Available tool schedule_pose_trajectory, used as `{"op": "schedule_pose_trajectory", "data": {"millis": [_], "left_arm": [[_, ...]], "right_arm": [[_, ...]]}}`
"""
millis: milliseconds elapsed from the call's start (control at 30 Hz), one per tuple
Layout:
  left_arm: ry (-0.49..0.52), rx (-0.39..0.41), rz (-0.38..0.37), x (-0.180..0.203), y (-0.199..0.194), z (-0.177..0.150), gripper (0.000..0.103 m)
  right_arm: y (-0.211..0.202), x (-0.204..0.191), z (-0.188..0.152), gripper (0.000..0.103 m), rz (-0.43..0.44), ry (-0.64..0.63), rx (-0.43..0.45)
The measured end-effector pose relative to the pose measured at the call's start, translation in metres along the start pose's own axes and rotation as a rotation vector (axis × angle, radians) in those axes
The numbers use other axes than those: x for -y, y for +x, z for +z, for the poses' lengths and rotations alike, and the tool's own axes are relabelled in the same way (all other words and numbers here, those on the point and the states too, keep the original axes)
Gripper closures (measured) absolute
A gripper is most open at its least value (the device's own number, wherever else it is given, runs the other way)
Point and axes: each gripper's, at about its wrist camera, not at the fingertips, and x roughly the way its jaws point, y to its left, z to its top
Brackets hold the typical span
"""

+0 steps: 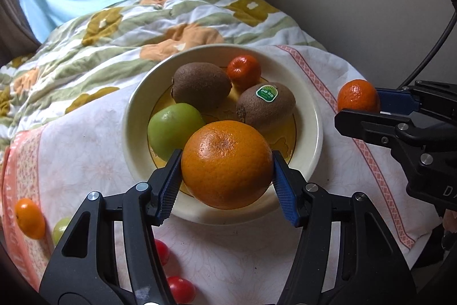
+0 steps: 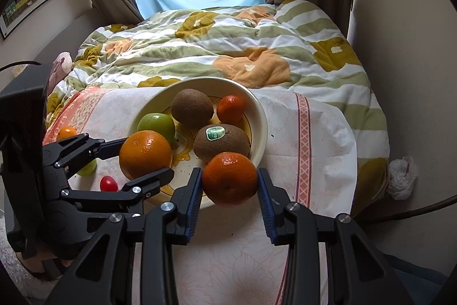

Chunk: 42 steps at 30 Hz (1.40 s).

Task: Organize fruits
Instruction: 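Lower the tangerine into the bowl with the right tool while the left tool lowers the orange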

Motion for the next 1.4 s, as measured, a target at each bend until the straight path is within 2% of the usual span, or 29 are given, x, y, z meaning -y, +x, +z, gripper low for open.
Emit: {"op": "schedule_pose_trajectory", "data": {"millis": [67,100,133,167,200,267,400,767,1033,1400], "left_arm": [[0.0,-0.002,0.008,0.0,0.001,-0.001,0.039],[0.0,0.01,0.008,0.0,-0.001,-0.001,0.035],[-0.001,0.027,0.006,0.0,-0.005,0.0,0.028],[-0.003,0.045,0.011,0.0,-0.01,0.0,0.005],[-0.006,0.068,0.02,0.0,-0.015,0.0,0.0],[-0.011,0.105,0.013,-0.002,-0.027,0.001,0.0],[-0.011,0.104,0.04,-0.007,-0.036,0.0,0.0],[-0.086,0.114,0.09,-0.034,-0.074,-0.017,0.0],[-0.147,0.096,0.125,-0.053,-0.08,-0.032,0.0],[-0.187,0.063,0.172,-0.066,-0.075,-0.051,0.0]], "right_arm": [[0.002,0.002,0.0,0.068,0.004,0.0,-0.003],[0.002,0.003,0.0,0.068,0.005,0.0,-0.003],[0.002,0.003,0.0,0.068,0.005,0.0,-0.002],[0.002,0.003,0.0,0.068,0.004,0.0,-0.002],[0.002,0.002,0.0,0.068,0.004,0.001,-0.001],[0.002,0.002,0.001,0.068,0.005,0.001,0.003],[0.0,0.001,0.003,0.068,0.008,-0.001,0.011],[-0.002,-0.016,0.01,0.068,0.044,-0.038,0.022],[0.019,-0.027,0.01,0.068,0.083,-0.061,-0.012],[0.047,-0.021,0.003,0.067,0.084,-0.06,-0.028]]}}
